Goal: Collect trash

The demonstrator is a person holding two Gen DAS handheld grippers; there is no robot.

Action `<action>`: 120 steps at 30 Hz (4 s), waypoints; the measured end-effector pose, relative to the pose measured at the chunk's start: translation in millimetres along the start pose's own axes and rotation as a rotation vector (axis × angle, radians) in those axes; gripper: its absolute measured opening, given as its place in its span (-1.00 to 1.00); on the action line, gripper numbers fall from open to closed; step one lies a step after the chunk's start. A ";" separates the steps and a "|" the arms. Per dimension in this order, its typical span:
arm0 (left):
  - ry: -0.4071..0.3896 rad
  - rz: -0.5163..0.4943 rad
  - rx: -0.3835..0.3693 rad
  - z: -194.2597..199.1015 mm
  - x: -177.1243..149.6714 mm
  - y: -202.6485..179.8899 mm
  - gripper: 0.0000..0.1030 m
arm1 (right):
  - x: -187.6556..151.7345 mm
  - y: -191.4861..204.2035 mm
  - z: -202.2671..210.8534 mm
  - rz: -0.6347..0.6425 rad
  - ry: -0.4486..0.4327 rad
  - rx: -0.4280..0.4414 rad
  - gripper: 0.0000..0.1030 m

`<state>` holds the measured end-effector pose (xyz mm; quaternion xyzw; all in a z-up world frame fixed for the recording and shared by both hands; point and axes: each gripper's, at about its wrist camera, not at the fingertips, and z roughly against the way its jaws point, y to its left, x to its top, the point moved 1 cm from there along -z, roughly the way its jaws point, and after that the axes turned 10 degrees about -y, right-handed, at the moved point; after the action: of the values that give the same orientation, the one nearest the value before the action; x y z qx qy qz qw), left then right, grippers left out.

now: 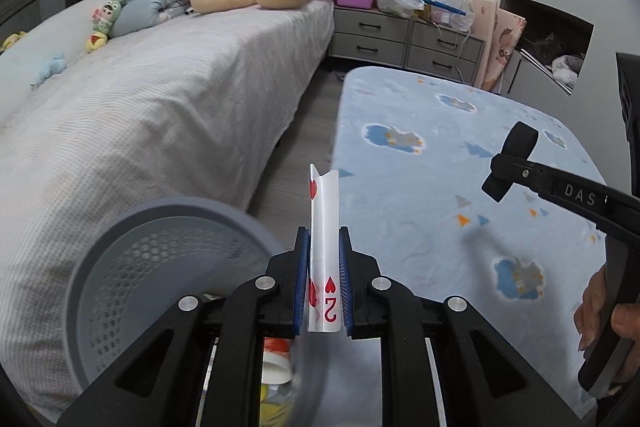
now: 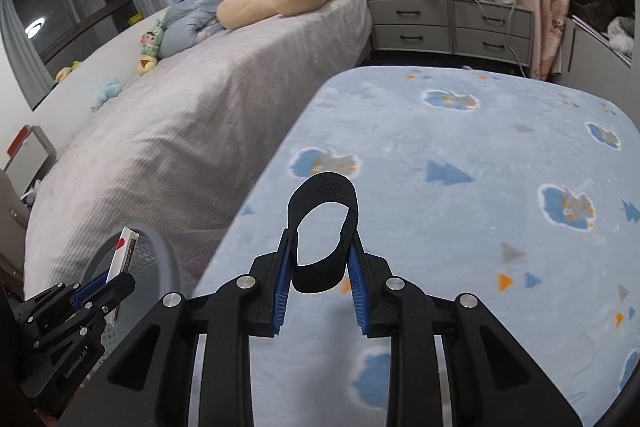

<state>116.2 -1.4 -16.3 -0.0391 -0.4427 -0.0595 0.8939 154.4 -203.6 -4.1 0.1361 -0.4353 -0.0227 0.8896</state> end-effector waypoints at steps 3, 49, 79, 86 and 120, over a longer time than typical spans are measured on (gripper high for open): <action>-0.020 0.005 0.050 16.7 -5.8 19.3 -0.72 | -2.8 25.2 0.7 0.024 0.000 0.036 -0.48; -0.010 0.176 0.338 60.5 -51.1 146.4 0.27 | -77.1 194.9 -13.6 0.283 0.145 0.297 0.21; -0.008 0.180 0.373 58.8 -53.5 149.6 0.57 | -73.8 187.8 -12.9 0.267 0.122 0.269 0.65; -0.005 0.183 0.376 59.0 -54.3 151.4 0.63 | -73.5 187.4 -13.5 0.265 0.125 0.268 0.72; 0.000 0.195 0.405 59.1 -53.4 155.1 0.63 | -74.7 186.3 -14.5 0.268 0.125 0.263 0.77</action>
<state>59.4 163.2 -25.7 0.0986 -0.4399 0.1173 0.8849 104.8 -9.3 -21.1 0.1931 -0.3926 0.1616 0.8846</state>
